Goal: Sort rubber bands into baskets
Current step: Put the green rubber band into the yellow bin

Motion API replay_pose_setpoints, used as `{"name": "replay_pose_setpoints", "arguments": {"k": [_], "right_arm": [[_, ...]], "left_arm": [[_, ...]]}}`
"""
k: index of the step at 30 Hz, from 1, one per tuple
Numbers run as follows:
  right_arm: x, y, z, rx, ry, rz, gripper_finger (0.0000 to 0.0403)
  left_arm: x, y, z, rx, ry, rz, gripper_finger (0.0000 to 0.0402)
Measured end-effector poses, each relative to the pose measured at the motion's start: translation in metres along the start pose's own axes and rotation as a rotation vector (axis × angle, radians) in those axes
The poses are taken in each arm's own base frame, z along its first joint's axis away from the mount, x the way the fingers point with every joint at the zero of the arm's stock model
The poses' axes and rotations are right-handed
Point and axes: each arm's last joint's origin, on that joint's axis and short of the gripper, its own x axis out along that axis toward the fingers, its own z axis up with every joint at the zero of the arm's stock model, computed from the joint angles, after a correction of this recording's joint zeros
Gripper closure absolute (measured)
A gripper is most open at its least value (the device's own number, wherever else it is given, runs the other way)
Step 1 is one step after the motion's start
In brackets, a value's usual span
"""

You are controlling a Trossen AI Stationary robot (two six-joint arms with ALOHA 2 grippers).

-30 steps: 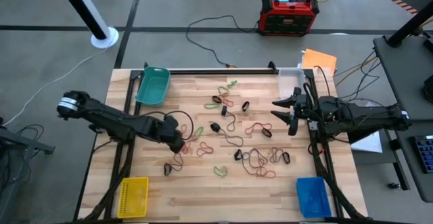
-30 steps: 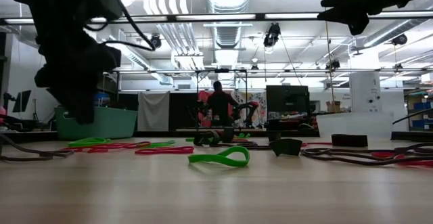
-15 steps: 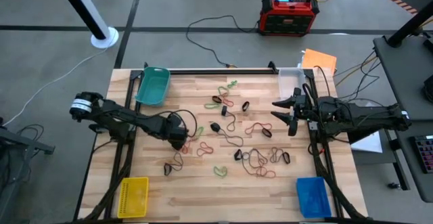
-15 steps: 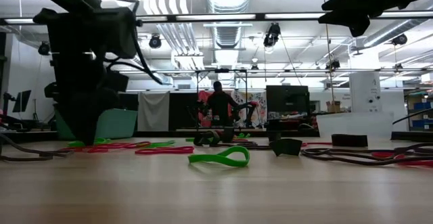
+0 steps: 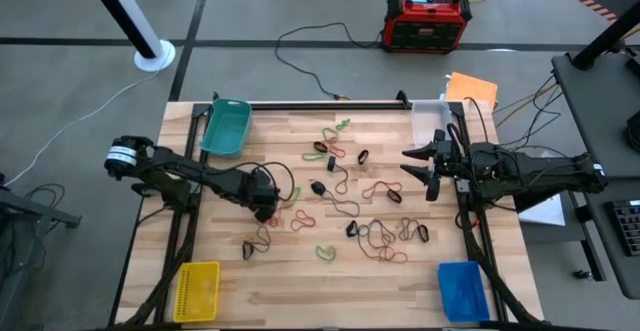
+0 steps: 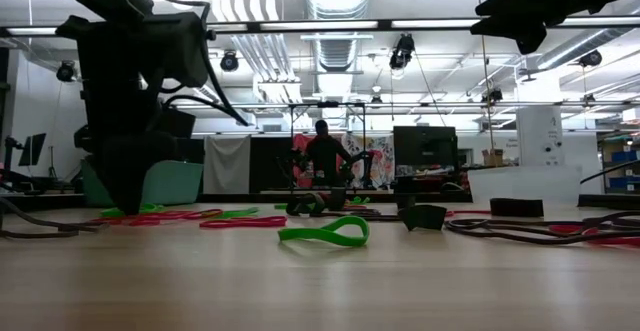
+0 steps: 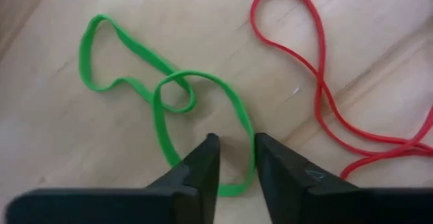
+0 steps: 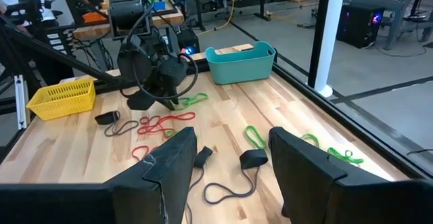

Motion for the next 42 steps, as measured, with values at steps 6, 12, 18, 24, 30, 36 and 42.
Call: {"name": "replay_pose_setpoints", "arguments": {"k": [6,12,18,24,30,36,42], "right_arm": [[0.0,0.0,0.0,-0.002,0.0,0.0,0.022],[0.0,0.0,-0.002,0.015,0.022,-0.003,0.022],[0.0,-0.001,-0.007,0.026,0.068,-0.011,0.022],[0.0,-0.001,-0.008,0.024,0.08,-0.013,0.022],[0.0,-0.001,-0.01,0.022,0.085,-0.014,0.022],[0.001,-0.001,-0.011,0.021,0.089,-0.014,0.022],[0.001,-0.001,-0.01,0.021,0.088,-0.014,0.022]], "left_arm": [[0.0,0.0,0.0,0.005,0.001,-0.005,0.0397],[-0.007,-0.003,0.004,0.044,0.0,-0.026,0.0401],[-0.028,-0.012,0.016,0.093,-0.023,-0.099,0.0401],[-0.044,-0.016,0.021,0.123,-0.004,-0.125,0.0402],[-0.037,-0.008,0.015,0.052,0.059,-0.083,0.0386],[-0.023,0.0,0.011,0.032,0.075,-0.051,0.032],[-0.002,0.009,0.003,0.007,0.076,-0.048,0.0274]]}}
